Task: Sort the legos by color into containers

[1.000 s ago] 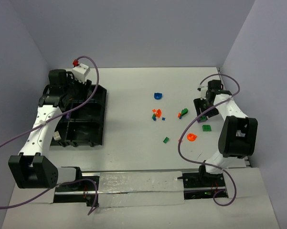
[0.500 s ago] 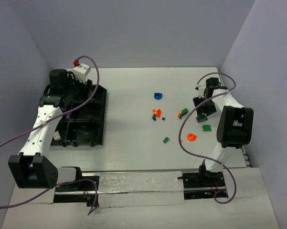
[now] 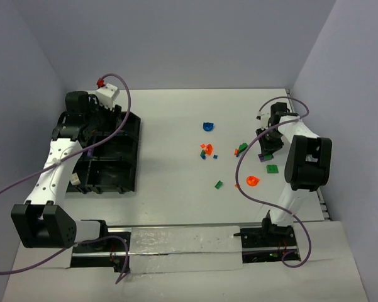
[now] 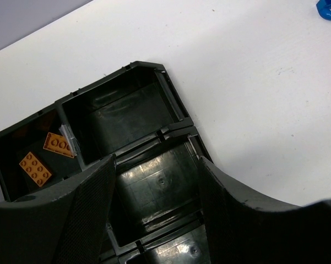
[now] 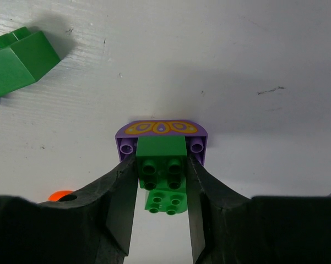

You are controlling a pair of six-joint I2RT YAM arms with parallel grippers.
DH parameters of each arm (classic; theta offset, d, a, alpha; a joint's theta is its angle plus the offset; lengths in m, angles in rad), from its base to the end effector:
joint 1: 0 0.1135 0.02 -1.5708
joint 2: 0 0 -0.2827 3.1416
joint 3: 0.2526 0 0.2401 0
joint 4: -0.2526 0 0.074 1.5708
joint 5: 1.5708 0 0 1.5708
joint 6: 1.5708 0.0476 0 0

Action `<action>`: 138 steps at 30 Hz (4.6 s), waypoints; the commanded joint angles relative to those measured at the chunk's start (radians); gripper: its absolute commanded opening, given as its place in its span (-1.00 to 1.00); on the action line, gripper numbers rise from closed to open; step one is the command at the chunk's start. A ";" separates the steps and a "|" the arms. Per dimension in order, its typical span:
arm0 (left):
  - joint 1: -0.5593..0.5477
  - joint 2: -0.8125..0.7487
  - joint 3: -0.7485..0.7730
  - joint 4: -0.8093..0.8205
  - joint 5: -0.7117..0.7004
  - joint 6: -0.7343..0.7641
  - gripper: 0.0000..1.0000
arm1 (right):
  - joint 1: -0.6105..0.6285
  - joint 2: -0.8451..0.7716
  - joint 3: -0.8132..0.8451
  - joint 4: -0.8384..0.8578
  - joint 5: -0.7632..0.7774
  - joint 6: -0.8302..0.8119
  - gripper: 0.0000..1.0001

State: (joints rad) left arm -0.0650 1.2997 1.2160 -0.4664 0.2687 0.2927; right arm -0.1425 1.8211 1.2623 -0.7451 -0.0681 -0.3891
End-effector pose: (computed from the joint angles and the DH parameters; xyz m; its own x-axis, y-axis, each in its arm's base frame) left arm 0.2818 -0.0310 0.3636 -0.4162 0.3059 -0.8563 0.4267 0.8973 0.1131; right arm 0.3479 -0.0466 0.1978 -0.9305 -0.2488 -0.2689 -0.2475 0.9681 -0.0393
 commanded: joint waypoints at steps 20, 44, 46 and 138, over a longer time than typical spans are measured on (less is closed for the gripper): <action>-0.100 -0.064 -0.051 0.180 0.479 -0.058 0.81 | 0.373 0.062 0.560 0.015 -0.960 0.405 -1.00; -0.360 0.046 -0.079 0.457 0.332 0.002 0.75 | 0.507 0.189 0.512 0.670 -1.283 1.090 -1.00; -0.360 0.057 -0.073 0.457 0.320 0.005 0.73 | 0.508 0.188 0.516 0.665 -1.285 1.084 -1.00; 0.398 0.116 -0.127 0.068 -0.101 -0.090 -0.10 | 0.442 0.090 0.592 0.056 -0.838 0.371 -1.00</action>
State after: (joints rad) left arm 0.3290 1.3990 1.0904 -0.4808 0.1538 0.2134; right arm 0.2900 1.9526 1.8076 -0.6815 -0.9172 0.0128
